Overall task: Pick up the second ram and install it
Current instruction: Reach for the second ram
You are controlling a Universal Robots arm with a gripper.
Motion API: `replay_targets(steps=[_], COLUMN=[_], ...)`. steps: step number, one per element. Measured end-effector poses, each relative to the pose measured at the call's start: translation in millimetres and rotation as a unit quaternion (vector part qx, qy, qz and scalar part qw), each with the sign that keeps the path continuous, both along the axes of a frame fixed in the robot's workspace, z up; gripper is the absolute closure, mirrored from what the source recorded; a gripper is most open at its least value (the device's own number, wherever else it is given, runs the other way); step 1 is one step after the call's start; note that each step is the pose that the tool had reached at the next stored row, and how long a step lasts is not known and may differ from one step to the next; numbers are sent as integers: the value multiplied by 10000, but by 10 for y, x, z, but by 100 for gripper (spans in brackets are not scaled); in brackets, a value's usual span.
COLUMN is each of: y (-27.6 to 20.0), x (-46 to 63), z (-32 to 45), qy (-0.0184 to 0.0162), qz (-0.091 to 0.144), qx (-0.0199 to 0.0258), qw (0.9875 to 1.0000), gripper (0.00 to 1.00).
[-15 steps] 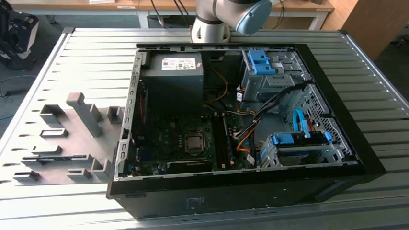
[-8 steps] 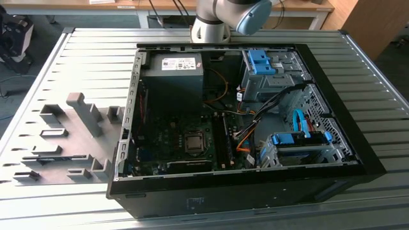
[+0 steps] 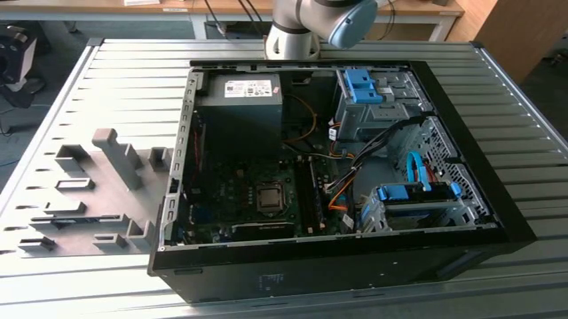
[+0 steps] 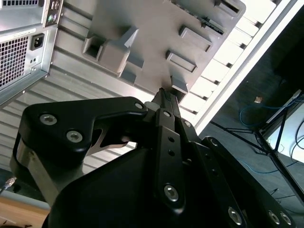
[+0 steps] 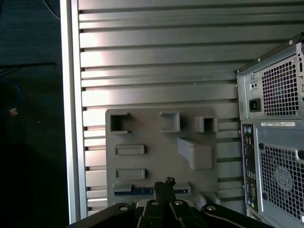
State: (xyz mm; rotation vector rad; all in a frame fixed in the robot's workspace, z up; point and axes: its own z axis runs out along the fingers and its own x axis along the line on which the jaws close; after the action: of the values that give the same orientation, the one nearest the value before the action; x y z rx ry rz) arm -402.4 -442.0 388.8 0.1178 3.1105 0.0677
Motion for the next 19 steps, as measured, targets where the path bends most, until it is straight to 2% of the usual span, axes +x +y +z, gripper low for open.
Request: replay_targets(steps=[10, 19], y=[-94, -151], x=[-59, -97], z=[-13, -27], qy=[0, 0], qz=[0, 0], qx=[0, 0], qw=[10000, 10000], gripper=[89, 89])
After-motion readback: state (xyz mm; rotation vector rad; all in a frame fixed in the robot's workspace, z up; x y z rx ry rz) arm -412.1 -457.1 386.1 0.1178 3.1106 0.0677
